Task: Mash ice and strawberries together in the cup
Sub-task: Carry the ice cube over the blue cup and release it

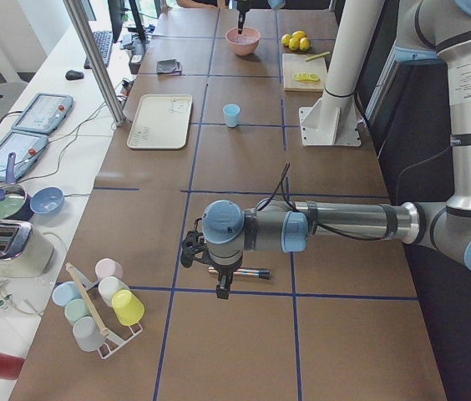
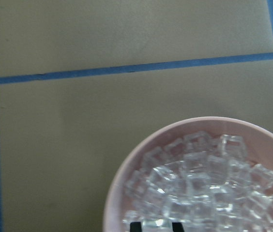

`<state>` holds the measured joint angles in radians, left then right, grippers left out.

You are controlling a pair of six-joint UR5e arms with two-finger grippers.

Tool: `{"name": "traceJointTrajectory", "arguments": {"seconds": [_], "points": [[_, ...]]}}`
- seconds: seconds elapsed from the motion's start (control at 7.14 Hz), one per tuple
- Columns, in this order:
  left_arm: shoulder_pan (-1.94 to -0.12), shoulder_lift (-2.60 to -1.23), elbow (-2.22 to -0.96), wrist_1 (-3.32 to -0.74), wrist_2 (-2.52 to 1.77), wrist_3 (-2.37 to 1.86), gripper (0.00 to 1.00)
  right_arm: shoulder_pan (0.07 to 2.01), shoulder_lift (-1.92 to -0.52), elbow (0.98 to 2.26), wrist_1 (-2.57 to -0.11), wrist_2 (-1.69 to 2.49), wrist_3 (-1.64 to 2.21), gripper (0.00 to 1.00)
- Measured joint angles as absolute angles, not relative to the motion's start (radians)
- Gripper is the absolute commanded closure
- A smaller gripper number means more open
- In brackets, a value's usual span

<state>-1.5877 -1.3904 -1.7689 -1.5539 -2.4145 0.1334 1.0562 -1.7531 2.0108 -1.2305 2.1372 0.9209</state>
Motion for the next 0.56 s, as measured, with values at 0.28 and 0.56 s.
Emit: {"name": "traceJointTrajectory", "arguments": {"seconds": [0.28,0.56], "points": [[-1.588,-1.391,-1.770,-1.554,-2.414,0.133,0.00,0.991,-1.599,2.048,-1.229,2.217,1.279,1.00],[-1.588,-1.391,-1.770,-1.553,-2.415,0.133,0.00,0.830,-1.381,2.045,-1.242,2.187,1.631,1.00]]}}
